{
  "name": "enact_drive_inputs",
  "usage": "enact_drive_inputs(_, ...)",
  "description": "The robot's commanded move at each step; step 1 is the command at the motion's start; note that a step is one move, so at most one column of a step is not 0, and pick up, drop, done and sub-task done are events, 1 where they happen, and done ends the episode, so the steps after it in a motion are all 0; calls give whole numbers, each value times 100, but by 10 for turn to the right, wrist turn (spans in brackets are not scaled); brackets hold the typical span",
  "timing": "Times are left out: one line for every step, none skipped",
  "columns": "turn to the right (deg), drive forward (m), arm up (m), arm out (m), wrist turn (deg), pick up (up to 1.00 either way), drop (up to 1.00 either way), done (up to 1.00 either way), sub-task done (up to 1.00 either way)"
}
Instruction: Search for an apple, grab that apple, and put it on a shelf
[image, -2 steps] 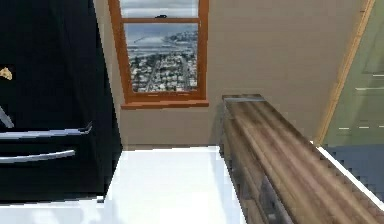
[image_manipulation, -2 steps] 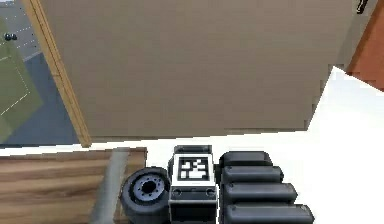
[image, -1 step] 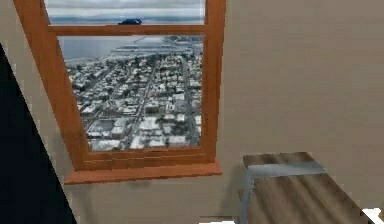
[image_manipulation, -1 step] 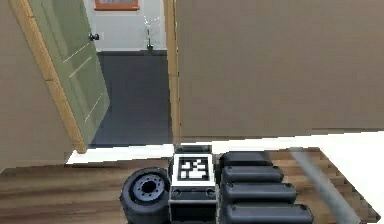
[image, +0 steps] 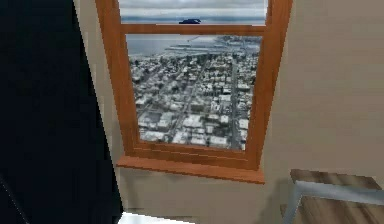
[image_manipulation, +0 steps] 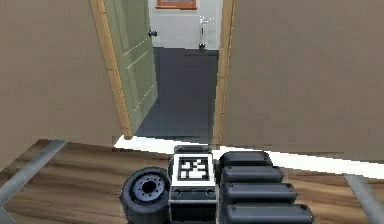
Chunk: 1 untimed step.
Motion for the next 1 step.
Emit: enact_drive_inputs(0,0,0,20,0,0,0,0,0)
